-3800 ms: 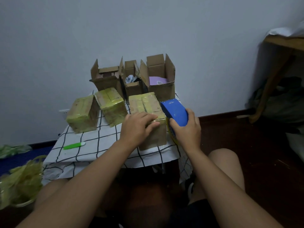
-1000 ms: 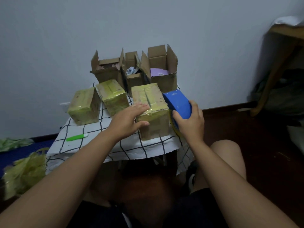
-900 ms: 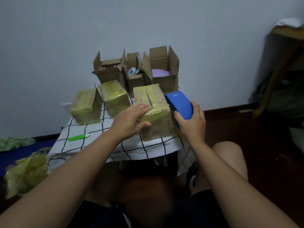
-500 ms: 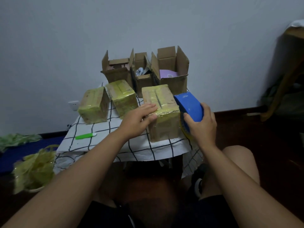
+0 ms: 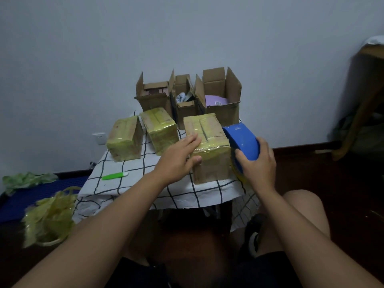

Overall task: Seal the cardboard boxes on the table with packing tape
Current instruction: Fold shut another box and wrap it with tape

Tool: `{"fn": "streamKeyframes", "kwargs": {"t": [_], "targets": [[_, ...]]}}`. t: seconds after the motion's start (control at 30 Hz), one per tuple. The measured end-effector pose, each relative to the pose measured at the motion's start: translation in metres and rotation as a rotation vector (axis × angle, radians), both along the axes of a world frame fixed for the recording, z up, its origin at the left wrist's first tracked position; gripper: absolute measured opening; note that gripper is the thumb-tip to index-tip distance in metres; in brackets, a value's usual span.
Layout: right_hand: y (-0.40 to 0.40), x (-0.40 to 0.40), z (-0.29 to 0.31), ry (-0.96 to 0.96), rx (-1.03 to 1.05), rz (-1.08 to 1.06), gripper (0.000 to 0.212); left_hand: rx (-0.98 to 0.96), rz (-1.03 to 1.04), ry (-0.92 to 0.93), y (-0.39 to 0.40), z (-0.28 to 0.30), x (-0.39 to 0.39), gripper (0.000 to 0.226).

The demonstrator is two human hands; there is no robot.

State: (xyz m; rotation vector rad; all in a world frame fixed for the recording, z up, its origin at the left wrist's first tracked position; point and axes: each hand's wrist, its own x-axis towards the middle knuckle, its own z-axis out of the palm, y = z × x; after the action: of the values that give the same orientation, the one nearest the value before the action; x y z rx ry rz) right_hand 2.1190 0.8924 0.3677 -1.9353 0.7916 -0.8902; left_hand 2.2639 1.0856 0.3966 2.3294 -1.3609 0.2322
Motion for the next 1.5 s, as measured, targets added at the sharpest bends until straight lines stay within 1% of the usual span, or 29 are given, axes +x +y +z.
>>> {"fn": "streamKeyframes", "kwargs": {"t": [0.03,0.1,0.17,0.23,0.33,0.43,0.5,0.57,0.6,0.67,0.8,0.9,1.0,1.03,1.17,1.23,1.3,1.33,1.43,1.47,1.5], "targets": [[0.0,0.0,0.0,0.001,0.0,-0.001,0.063,-0.035,0.02,0.011,0.001,-0.002,-0.002,0.062],[-0.001,0.0,-0.001,0.001,-0.002,0.001,0.063,-0.186,0.067,0.107,0.003,-0.009,-0.008,0.064],[-0.002,0.002,-0.002,0.002,-0.008,0.005,0.064,-0.371,0.112,0.195,0.003,-0.016,-0.015,0.052],[-0.003,0.003,-0.001,0.007,-0.011,0.003,0.064,-0.469,0.15,0.191,0.0,-0.019,-0.02,0.036],[-0.003,0.002,-0.002,0.007,-0.009,-0.001,0.064,-0.496,0.176,0.214,0.001,-0.014,-0.018,0.029],[-0.003,0.002,-0.003,-0.006,-0.013,0.0,0.065,-0.488,0.138,0.3,0.008,-0.01,-0.013,0.033],[-0.003,0.002,-0.004,-0.007,-0.011,-0.002,0.065,-0.539,0.118,0.368,0.014,-0.012,-0.015,0.037],[-0.003,0.002,-0.005,-0.013,-0.015,-0.001,0.064,-0.605,0.133,0.423,0.018,-0.014,-0.018,0.032],[-0.003,0.002,-0.005,-0.015,-0.017,0.0,0.064,-0.622,0.148,0.421,0.019,-0.014,-0.019,0.027],[-0.003,0.003,-0.005,-0.016,-0.016,-0.003,0.064,-0.624,0.175,0.357,0.017,-0.014,-0.019,0.023],[-0.003,0.003,-0.007,-0.014,-0.022,-0.018,0.064,-0.561,0.181,0.22,0.012,-0.012,-0.017,0.017],[-0.003,0.003,-0.007,-0.022,-0.018,-0.014,0.065,-0.519,0.147,0.219,0.015,-0.006,-0.015,0.012],[-0.003,0.002,-0.007,-0.023,-0.021,-0.003,0.066,-0.471,0.11,0.249,0.015,-0.002,-0.013,0.021],[-0.004,0.002,-0.008,-0.024,-0.023,-0.001,0.066,-0.439,0.11,0.231,0.014,-0.001,-0.012,0.02],[-0.003,0.001,-0.007,-0.023,-0.019,0.001,0.066,-0.352,0.113,0.043,0.006,0.002,-0.009,0.003],[-0.003,0.0,-0.008,-0.016,-0.017,0.0,0.066,-0.324,0.125,-0.014,0.005,0.002,-0.008,0.006],[-0.003,0.0,-0.007,-0.013,-0.014,-0.001,0.066,-0.313,0.136,-0.029,0.005,0.001,-0.009,0.002],[-0.003,0.0,-0.008,-0.015,-0.016,0.0,0.066,-0.313,0.133,-0.028,0.004,0.001,-0.011,0.004],[-0.003,0.0,-0.008,-0.02,-0.017,0.006,0.067,-0.315,0.107,0.002,-0.002,0.005,-0.015,0.026],[-0.004,0.0,-0.008,-0.022,-0.017,0.007,0.067,-0.302,0.095,0.007,-0.006,0.007,-0.015,0.028],[-0.003,0.0,-0.008,-0.024,-0.018,0.006,0.067,-0.284,0.08,-0.009,-0.01,0.009,-0.014,0.024]]}}
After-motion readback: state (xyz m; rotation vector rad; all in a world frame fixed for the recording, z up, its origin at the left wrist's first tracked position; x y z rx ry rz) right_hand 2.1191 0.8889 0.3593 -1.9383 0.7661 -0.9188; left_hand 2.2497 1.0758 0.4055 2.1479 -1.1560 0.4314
